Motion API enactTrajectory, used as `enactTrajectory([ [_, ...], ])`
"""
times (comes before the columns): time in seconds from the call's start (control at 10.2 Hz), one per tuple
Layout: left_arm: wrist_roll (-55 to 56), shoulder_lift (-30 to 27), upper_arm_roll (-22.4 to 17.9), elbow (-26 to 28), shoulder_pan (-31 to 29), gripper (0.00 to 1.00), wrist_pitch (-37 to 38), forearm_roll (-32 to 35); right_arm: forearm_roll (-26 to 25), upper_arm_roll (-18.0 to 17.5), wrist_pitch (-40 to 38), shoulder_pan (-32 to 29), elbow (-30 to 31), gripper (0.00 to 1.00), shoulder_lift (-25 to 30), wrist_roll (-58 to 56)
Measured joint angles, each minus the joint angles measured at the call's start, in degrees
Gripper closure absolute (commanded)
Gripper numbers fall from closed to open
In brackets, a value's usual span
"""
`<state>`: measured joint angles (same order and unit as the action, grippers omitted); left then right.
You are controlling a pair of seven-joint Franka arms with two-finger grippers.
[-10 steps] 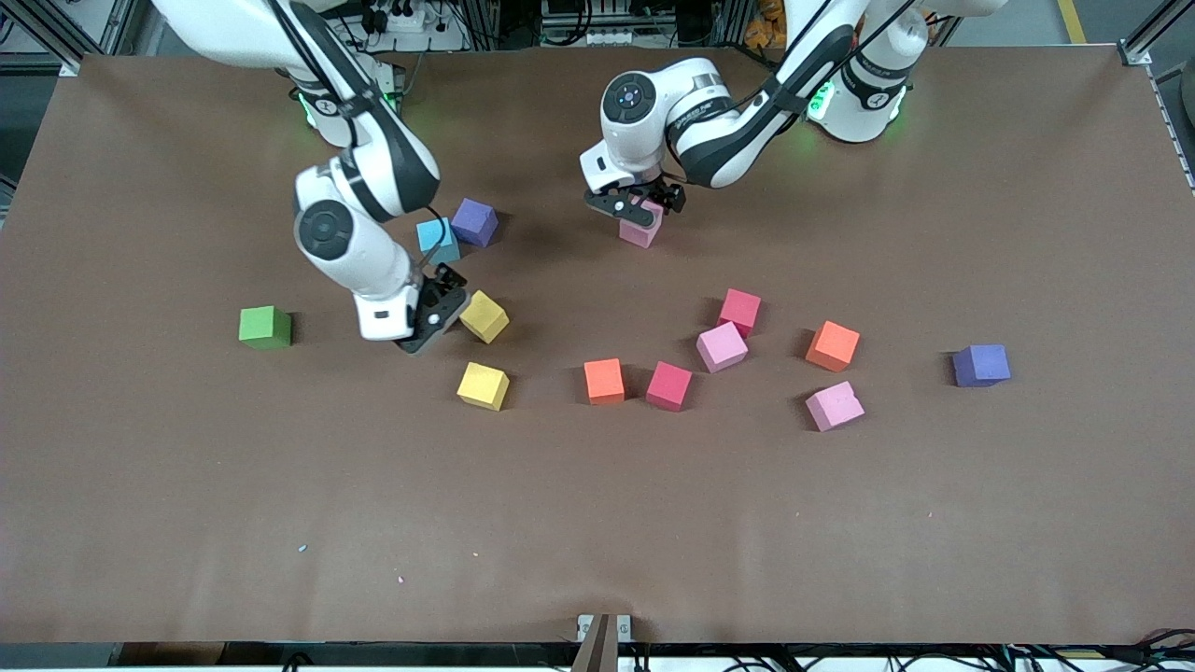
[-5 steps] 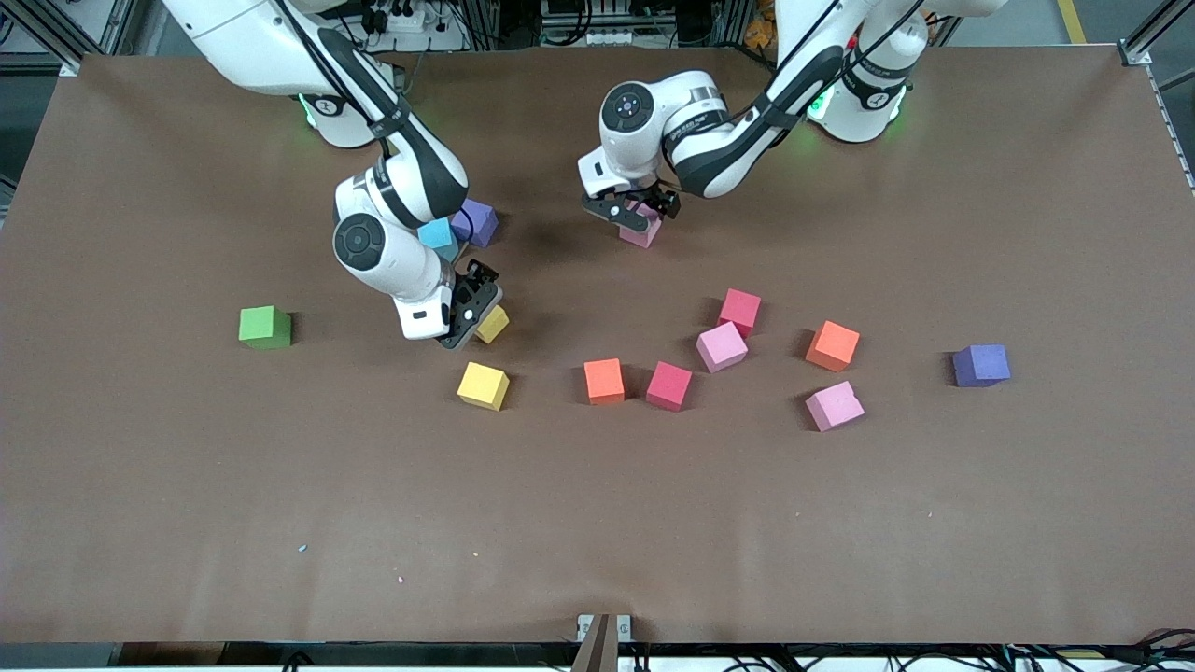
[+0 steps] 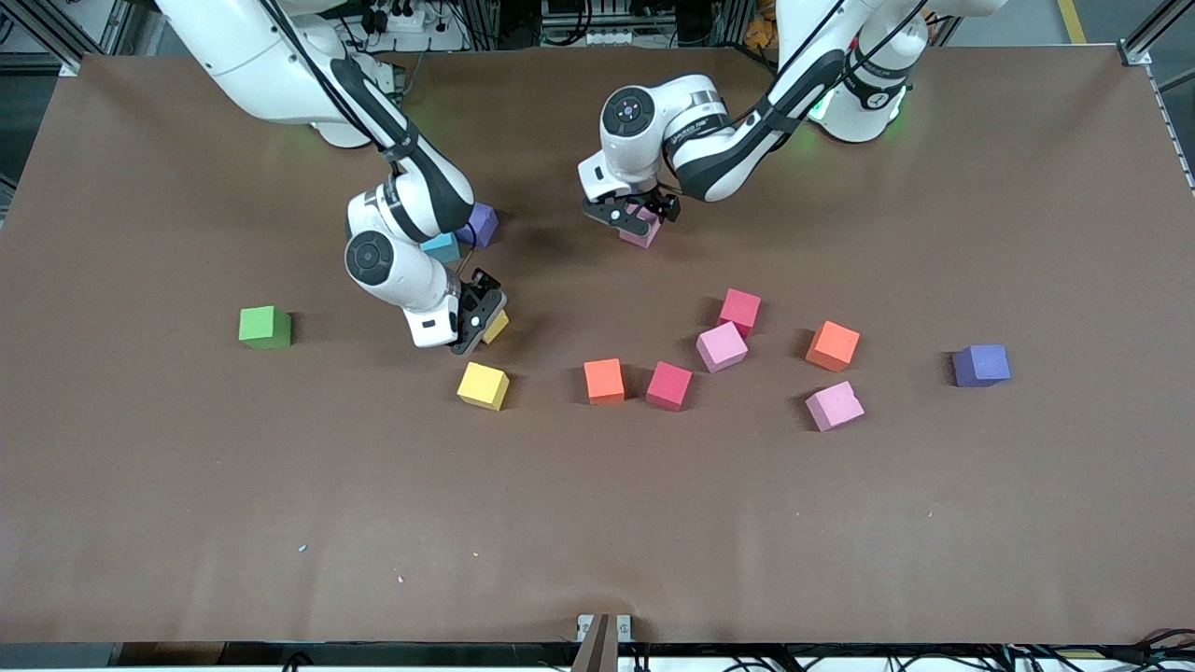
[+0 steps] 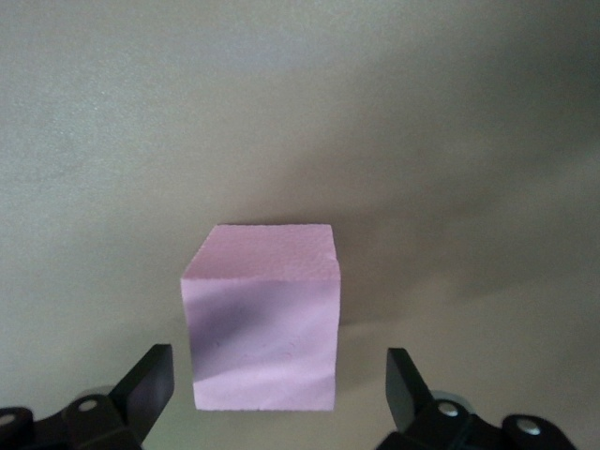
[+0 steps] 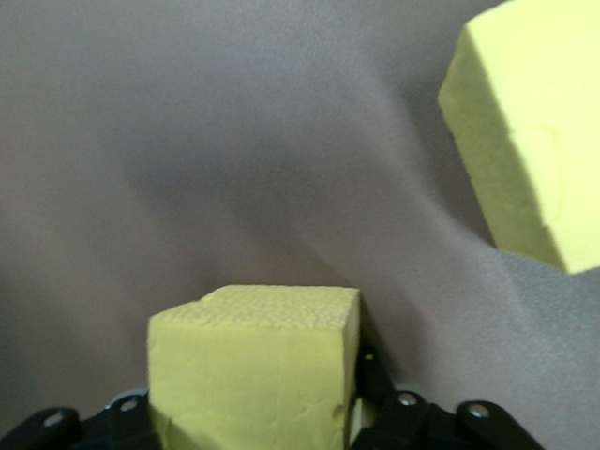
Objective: Arrange 11 blocks into digit 3
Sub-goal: 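Grasp the yellow block with the right gripper while the left gripper grasps light pink, then lower the yellow block with the right gripper beside the left gripper's light pink block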
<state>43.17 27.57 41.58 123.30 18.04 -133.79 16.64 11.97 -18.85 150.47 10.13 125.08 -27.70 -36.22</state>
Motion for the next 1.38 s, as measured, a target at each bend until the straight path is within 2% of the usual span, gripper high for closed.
enactTrajectory([
  [0.39, 1.1, 2.6, -0.7, -0.8, -0.2, 0.02, -0.1, 2.6, 0.0, -0.1, -2.4, -0.2, -1.7, 1.0, 0.9, -7.8],
  [0.49, 1.3, 3.1, -0.9, -1.2, -0.2, 0.27, -0.1, 2.6, 0.0, -0.1, -5.1, -0.2, -2.3, 1.0, 2.5, -13.3],
  [0.69, 2.0, 3.5, -1.0, -1.7, -0.2, 0.93, -0.1, 2.6, 0.0, -0.1, -10.2, -0.2, -2.5, 1.0, 6.1, -20.9],
  [0.79, 3.7, 3.7, -1.0, -1.8, -0.2, 1.0, -0.1, 2.6, 0.0, -0.1, -12.0, -0.1, -2.3, 1.0, 7.3, -22.5],
  [1.08, 10.9, 3.8, -0.9, -2.9, 0.0, 1.0, 0.0, 2.6, 0.0, -0.8, -12.5, 0.3, 0.5, 1.0, 9.7, -27.0],
  [1.38, 23.3, 4.0, -0.7, -5.0, 0.3, 1.0, 0.2, 2.6, 0.0, -2.3, -6.7, 1.8, 7.0, 1.0, 12.8, -28.1],
])
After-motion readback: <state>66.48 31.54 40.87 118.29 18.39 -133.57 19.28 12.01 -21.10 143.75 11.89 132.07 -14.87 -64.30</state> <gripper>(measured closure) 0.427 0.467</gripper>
